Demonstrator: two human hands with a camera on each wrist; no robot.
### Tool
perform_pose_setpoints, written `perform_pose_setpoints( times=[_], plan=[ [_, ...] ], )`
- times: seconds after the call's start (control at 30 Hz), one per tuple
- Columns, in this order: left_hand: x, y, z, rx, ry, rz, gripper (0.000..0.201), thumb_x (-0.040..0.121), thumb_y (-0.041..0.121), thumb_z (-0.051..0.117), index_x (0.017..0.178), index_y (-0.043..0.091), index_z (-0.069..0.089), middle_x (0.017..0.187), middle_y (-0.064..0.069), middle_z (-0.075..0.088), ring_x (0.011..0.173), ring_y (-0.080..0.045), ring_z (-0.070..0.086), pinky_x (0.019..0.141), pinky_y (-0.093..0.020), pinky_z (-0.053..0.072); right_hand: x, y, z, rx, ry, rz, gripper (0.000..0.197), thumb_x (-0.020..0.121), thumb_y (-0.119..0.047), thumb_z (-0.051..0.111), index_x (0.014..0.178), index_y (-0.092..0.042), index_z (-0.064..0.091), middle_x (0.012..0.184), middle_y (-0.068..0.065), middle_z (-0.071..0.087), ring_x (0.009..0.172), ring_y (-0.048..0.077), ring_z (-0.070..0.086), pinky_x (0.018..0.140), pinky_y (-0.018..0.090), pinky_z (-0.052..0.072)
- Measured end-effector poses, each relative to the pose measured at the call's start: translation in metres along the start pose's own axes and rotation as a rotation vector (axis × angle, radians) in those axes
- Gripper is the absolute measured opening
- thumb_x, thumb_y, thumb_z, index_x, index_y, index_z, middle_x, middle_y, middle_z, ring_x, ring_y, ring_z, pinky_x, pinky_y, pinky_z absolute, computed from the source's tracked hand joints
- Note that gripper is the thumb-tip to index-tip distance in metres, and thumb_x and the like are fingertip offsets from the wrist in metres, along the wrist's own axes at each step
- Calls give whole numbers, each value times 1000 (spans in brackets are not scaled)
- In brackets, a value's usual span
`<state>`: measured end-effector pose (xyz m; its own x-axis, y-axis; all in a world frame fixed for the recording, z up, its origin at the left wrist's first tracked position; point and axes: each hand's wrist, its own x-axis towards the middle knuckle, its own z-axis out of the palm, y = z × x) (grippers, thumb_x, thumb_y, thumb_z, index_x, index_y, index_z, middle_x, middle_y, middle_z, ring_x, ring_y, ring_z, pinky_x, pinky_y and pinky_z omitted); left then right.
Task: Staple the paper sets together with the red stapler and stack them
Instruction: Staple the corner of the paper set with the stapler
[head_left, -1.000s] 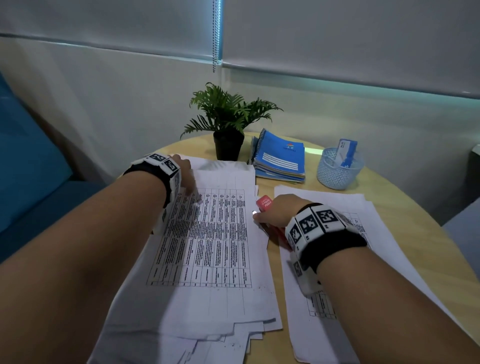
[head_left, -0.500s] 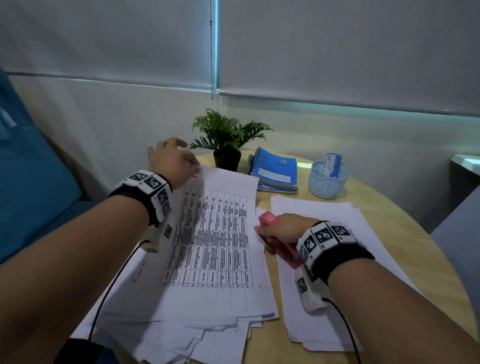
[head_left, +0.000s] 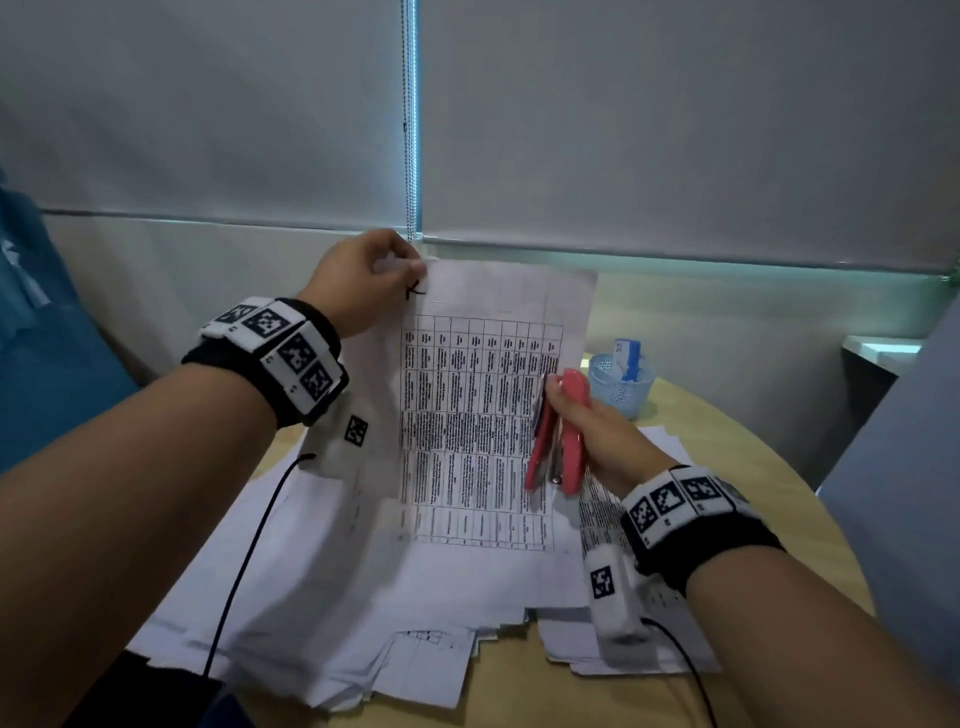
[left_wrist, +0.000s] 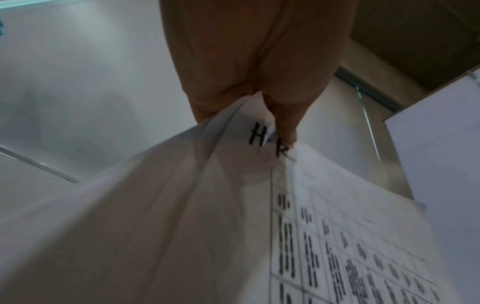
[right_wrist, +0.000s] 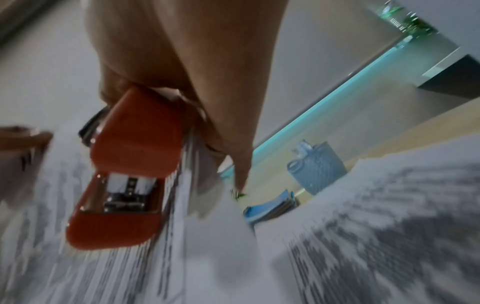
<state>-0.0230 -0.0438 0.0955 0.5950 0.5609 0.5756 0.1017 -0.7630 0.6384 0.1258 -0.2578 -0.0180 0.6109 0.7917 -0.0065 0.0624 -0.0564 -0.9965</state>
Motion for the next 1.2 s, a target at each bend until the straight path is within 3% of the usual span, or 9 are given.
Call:
perform_pose_setpoints(
  times=[0.13,0.3,0.43,0.57,0.7,0.9,1.03,1.1,1.2],
  plan=[
    [1,-1,7,173,-140,-69,25,90,6,50,107,15,66,99,0,59,92,-13,53,78,-22,39,-3,-18,-24,-37,45,52,45,83,-51,60,95,-8,61,77,5,68,74,19,64,80,37,51],
    [-20,-19,41,426,-468,-108,28,93,9,46,114,18,62,116,-2,59,95,-14,48,82,-25,39,7,-9,-57,-368,33,243,86,49,-79,72,100,-10,67,94,16,72,89,36,69,91,49,52],
    [-43,-35,77,496,-650,-148,31,92,9,44,117,16,62,122,-4,58,109,-20,53,87,-24,40,0,-3,-59,-830,6,371,80,63,-85,52,103,-17,65,103,6,68,92,21,65,92,36,48],
    [-58,-42,104,534,-779,-129,35,91,4,44,120,15,60,128,-2,57,117,-19,51,90,-20,38,-3,10,-39,-1327,-44,453,94,77,-84,33,130,-9,51,133,17,49,119,31,50,103,40,40],
    [-61,-51,114,505,-786,-141,36,88,1,45,117,13,61,126,-2,58,116,-19,52,92,-22,40,-4,19,-10,-1315,-172,452,72,79,-78,44,109,-14,57,113,8,61,105,27,58,92,37,43],
    [-66,-67,121,515,-768,-178,29,88,7,49,113,15,60,123,-5,59,112,-22,54,87,-25,41,-1,13,23,-1316,-275,338,52,97,-54,40,131,-17,51,131,10,54,124,27,48,99,35,37],
    [-70,-74,117,586,-782,-108,53,84,26,65,133,22,44,148,-6,26,129,-26,39,105,-37,37,11,18,34,-1376,-286,351,48,88,-49,59,116,-10,56,110,7,62,99,24,58,77,30,44],
    [-76,-73,114,659,-868,3,56,85,35,63,137,26,42,154,-4,17,139,-27,25,111,-43,29,11,20,33,-1446,-325,355,42,88,-39,61,118,-10,56,111,6,63,91,21,58,69,27,44],
    [-90,-72,119,718,-1065,87,46,92,35,51,135,17,46,146,-8,31,137,-30,29,109,-39,29,6,17,33,-1519,-386,324,33,96,-29,49,122,-10,50,119,10,59,100,24,58,74,28,44]
  ],
)
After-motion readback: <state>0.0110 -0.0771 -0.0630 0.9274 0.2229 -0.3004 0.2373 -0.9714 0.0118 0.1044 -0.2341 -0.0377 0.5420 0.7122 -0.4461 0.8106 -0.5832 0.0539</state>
